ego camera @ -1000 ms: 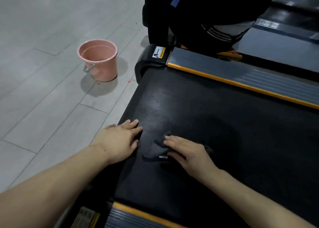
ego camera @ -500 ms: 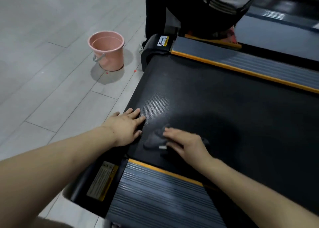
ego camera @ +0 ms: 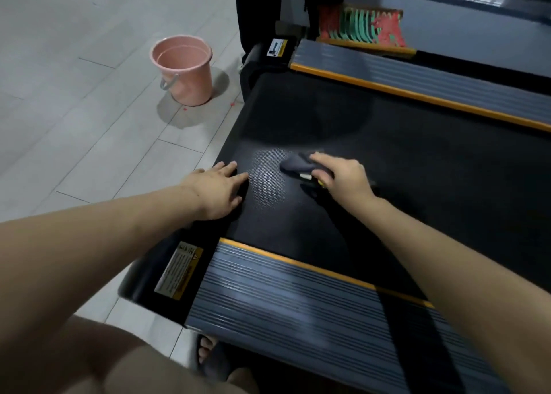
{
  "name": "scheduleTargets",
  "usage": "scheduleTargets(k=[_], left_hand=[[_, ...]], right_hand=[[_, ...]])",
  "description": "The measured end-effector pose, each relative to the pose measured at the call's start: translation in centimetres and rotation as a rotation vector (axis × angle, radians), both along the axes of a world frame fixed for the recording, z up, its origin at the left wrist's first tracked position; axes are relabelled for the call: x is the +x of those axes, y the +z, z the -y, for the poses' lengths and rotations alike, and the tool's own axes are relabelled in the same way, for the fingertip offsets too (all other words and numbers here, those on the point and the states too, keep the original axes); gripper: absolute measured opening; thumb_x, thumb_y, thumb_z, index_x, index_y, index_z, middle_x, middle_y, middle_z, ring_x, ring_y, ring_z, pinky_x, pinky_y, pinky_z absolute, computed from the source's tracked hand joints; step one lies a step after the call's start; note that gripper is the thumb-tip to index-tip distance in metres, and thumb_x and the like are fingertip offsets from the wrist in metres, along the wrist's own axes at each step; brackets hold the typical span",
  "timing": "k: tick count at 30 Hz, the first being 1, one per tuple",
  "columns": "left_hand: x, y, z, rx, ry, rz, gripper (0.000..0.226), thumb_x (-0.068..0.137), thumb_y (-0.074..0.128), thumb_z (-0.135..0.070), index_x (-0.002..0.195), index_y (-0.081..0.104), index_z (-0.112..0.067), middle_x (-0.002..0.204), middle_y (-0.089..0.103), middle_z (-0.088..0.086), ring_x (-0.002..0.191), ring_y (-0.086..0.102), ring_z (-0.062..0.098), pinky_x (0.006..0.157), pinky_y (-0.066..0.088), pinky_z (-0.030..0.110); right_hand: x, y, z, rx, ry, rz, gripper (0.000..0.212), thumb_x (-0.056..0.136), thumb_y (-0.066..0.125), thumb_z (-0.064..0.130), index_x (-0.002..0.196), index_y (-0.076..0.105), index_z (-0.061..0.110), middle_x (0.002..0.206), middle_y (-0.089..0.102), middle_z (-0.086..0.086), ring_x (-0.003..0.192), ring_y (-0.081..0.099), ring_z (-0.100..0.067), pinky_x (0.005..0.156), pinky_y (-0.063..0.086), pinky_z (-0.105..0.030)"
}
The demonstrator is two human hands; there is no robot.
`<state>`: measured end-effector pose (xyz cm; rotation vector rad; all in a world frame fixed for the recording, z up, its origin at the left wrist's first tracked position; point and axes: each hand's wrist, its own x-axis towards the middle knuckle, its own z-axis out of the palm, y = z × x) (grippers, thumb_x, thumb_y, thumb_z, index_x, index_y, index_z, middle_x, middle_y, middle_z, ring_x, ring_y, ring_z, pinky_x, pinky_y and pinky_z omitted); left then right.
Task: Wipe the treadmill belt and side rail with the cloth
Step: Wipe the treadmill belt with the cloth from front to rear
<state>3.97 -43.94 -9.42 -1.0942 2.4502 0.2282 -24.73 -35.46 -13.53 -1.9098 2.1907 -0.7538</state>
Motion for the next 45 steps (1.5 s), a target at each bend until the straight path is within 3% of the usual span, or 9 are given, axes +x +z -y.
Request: scheduleTargets(k=[5,9,12,17,24,28,34,40,45], left_hand=[[-0.9,0.2,0.1,-0.013,0.022,0.006,0.066,0.102,0.038,-0.050,0.160,0.012,-0.033,0.169,0.008,-0.001,0.155,0.013,0.024,0.122,0.020,0.051],[-2.0,0.0,-0.1,-0.008,0.014,-0.010,0.066,0.102,0.039,-0.051,0.160,0.014,-0.032,0.169,0.009,0.000,0.155,0.013,0.024,0.122,0.022,0.050],[-2.4,-0.3,-0.4,0.005,-0.005,-0.007,0.067,0.101,0.040,-0.052,0.159,0.013,-0.034,0.169,0.008,0.000,0.155,0.012,0.024,0.123,0.020,0.049],[-3.2,-0.1,-0.3,0.007,0.002,-0.019,0.067,0.100,0.041,-0.051,0.159,0.014,-0.035,0.169,0.008,0.001,0.155,0.011,0.025,0.123,0.020,0.049],[-7.0,0.6,-1.6,0.010,0.003,-0.049,0.066,0.101,0.039,-0.050,0.159,0.014,-0.034,0.170,0.003,0.001,0.155,0.010,0.027,0.122,0.018,0.053],[-9.2,0.7,-2.5,0.026,-0.087,-0.053,0.063,0.102,0.039,-0.047,0.159,0.014,-0.035,0.170,0.002,0.001,0.155,0.007,0.027,0.123,0.017,0.052],[-11.5,0.8,-3.0,0.013,-0.065,-0.043,0.065,0.102,0.038,-0.049,0.160,0.012,-0.035,0.170,0.000,0.000,0.156,0.006,0.027,0.123,0.016,0.052],[-12.2,1.1,-2.5,0.026,-0.020,-0.043,0.063,0.101,0.041,-0.044,0.159,0.016,-0.038,0.170,0.001,0.000,0.156,0.004,0.027,0.123,0.014,0.054],[-11.8,1.0,-2.5,0.026,-0.018,-0.046,0.064,0.101,0.041,-0.044,0.159,0.016,-0.035,0.170,0.001,0.001,0.156,0.004,0.027,0.123,0.015,0.053]], right_hand=[[3.2,-0.8,-11.0,-0.005,0.500,-0.102,0.044,0.098,0.060,0.028,0.140,0.053,0.041,0.145,0.055,0.002,0.127,0.057,-0.014,0.094,0.053,-0.030],[1.4,0.0,-9.5,0.007,0.734,-0.316,0.036,0.103,0.049,0.036,0.138,0.053,0.043,0.137,0.054,-0.003,0.119,0.055,-0.020,0.080,0.054,-0.033],[-0.7,-1.0,-4.6,-0.086,0.476,-0.360,0.033,0.098,0.047,0.049,0.126,0.063,0.040,0.122,0.058,0.001,0.106,0.057,-0.019,0.085,0.053,-0.036],[-4.5,-1.5,0.0,-0.044,0.036,-0.115,0.029,0.093,0.064,0.023,0.120,0.072,0.026,0.124,0.060,-0.009,0.110,0.060,-0.033,0.097,0.049,-0.041],[-0.5,0.6,-15.0,0.093,0.600,0.048,0.026,0.099,0.062,0.034,0.123,0.069,0.034,0.112,0.058,-0.002,0.103,0.052,-0.019,0.089,0.046,-0.027],[-2.0,1.0,-13.0,0.092,0.811,-0.130,0.027,0.101,0.057,0.035,0.125,0.068,0.034,0.103,0.055,-0.002,0.094,0.051,-0.016,0.075,0.046,-0.028],[-7.1,0.9,-4.9,0.066,0.367,-0.185,0.011,0.090,0.060,0.025,0.084,0.067,0.018,0.081,0.064,0.004,0.083,0.061,-0.021,0.070,0.043,-0.033],[-3.9,1.0,-7.0,0.012,0.343,0.103,0.025,0.095,0.063,0.016,0.117,0.072,0.023,0.093,0.058,0.001,0.081,0.058,-0.016,0.072,0.052,-0.036],[-2.9,1.1,-10.7,0.069,0.428,0.105,0.043,0.098,0.061,0.038,0.138,0.058,0.024,0.114,0.057,0.000,0.100,0.057,-0.015,0.091,0.049,-0.032]])
